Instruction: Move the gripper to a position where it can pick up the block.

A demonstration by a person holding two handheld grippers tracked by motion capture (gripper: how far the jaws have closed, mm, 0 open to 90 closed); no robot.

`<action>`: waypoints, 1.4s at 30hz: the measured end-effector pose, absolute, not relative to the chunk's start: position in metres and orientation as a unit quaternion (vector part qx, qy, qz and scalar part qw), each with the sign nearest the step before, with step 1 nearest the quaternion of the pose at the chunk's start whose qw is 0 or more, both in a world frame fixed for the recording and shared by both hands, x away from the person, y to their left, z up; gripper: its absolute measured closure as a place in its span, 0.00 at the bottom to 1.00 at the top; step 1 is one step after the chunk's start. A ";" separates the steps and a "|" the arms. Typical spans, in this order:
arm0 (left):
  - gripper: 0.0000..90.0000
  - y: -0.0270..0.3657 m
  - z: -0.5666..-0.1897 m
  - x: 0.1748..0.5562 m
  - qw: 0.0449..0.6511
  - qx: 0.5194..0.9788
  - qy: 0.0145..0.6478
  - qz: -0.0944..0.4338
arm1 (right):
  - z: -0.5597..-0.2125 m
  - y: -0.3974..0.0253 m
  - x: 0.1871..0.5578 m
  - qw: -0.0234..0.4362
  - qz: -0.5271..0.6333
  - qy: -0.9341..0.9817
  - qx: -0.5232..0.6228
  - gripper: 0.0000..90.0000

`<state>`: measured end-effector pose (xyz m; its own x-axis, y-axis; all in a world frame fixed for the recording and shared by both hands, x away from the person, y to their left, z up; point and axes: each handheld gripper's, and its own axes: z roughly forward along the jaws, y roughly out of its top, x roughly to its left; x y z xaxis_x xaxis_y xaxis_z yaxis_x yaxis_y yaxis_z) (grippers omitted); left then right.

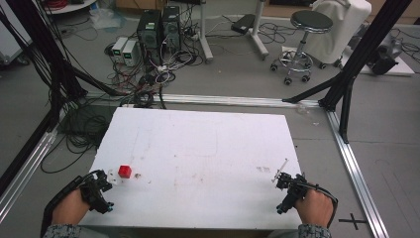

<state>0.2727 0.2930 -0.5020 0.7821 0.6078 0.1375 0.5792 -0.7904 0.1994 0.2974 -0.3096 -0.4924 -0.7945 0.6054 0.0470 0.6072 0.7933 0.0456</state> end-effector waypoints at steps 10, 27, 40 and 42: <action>0.25 0.292 -0.503 0.272 0.075 0.941 0.315 0.095 | -0.491 -0.310 0.297 0.019 -0.033 -0.946 -0.323 0.06; 0.25 0.290 -0.505 0.272 0.066 0.950 0.293 0.086 | -0.491 -0.310 0.297 0.022 -0.036 -0.946 -0.322 0.06; 0.25 0.307 -0.501 0.279 0.060 0.962 0.252 0.080 | -0.490 -0.309 0.297 0.023 -0.036 -0.945 -0.324 0.06; 0.25 0.309 -0.500 0.280 0.058 0.964 0.246 0.079 | -0.490 -0.309 0.297 0.023 -0.036 -0.946 -0.323 0.06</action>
<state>0.2798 0.3091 -0.5000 0.8660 0.4843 0.1242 0.4660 -0.8719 0.1506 0.2971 -0.3093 -0.4902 -0.7907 0.6086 0.0662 0.6119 0.7892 0.0535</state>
